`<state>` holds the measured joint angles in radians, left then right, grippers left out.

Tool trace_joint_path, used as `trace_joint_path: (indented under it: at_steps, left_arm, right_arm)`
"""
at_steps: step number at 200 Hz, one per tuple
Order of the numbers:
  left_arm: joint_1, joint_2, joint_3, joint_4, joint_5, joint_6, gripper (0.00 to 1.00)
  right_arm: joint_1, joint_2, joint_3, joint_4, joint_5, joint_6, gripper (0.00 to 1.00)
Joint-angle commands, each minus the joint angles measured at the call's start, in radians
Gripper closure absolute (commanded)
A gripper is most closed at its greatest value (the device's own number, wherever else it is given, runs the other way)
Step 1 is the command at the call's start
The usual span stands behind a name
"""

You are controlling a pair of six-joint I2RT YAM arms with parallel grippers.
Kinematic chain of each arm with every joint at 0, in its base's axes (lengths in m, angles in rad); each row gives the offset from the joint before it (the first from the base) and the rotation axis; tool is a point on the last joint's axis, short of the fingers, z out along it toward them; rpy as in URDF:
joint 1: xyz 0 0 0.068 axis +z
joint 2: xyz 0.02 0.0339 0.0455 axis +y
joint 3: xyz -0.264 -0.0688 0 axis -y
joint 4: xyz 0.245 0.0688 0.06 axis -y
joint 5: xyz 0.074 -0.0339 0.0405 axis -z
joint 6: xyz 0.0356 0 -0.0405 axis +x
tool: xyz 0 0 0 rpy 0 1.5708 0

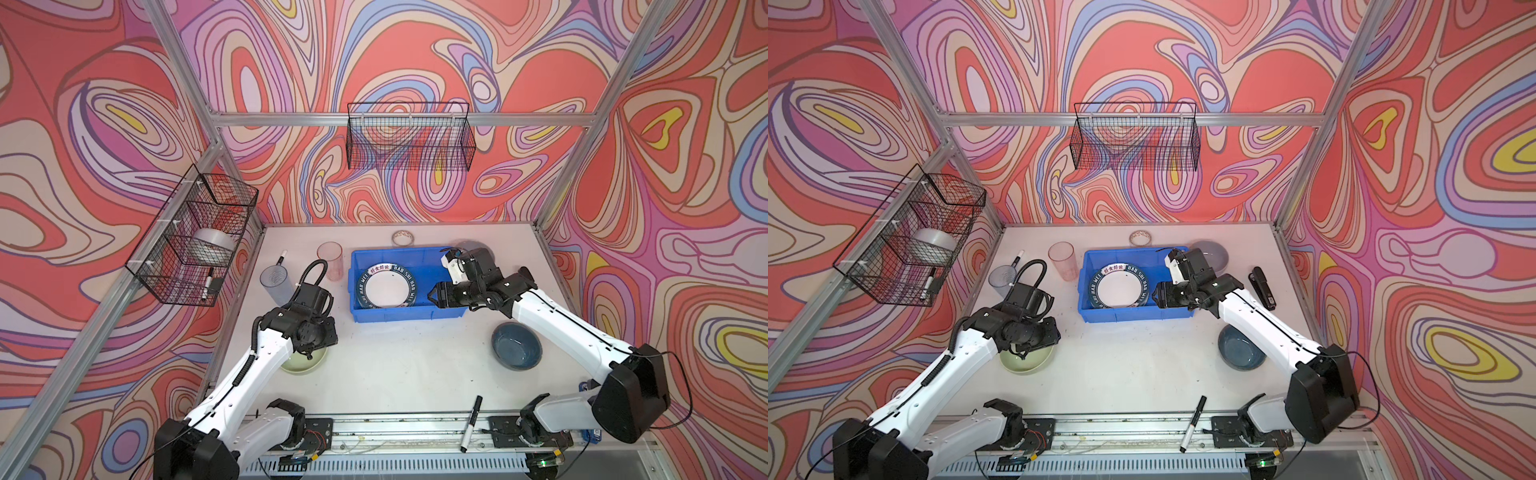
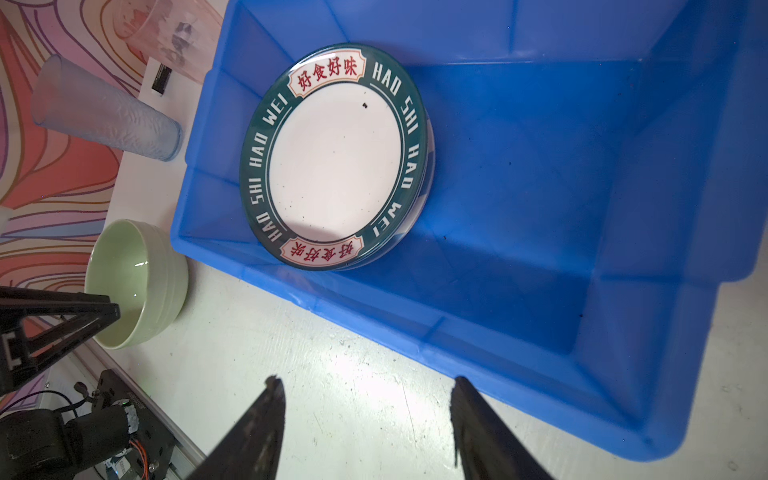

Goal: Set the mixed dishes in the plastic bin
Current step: 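Open both grippers and withdraw them from the bin toward the bowls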

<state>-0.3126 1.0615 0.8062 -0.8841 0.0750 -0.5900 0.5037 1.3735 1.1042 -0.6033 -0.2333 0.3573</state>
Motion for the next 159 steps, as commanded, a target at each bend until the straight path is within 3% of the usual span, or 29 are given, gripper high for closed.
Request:
trace_joint_path:
  at_steps: [1,37,74,159]
  left_arm:
    - [-0.009,-0.003,-0.041,0.011,-0.028,-0.053,0.56]
    - [-0.053,0.016,-0.081,0.055,-0.072,-0.078,0.61]
    - [-0.162,0.075,-0.085,0.039,-0.177,-0.100,0.67]
    - [-0.224,0.088,-0.124,0.085,-0.156,-0.098,0.93]
  right_arm:
    - [0.003,-0.062,-0.052,0.017,-0.001,0.010,0.35]
    - [0.002,-0.111,-0.110,0.016,0.004,0.026,0.35]
    - [0.003,-0.125,-0.132,0.011,0.002,0.038,0.35]
    - [0.003,-0.194,-0.197,-0.010,0.021,0.071,0.35]
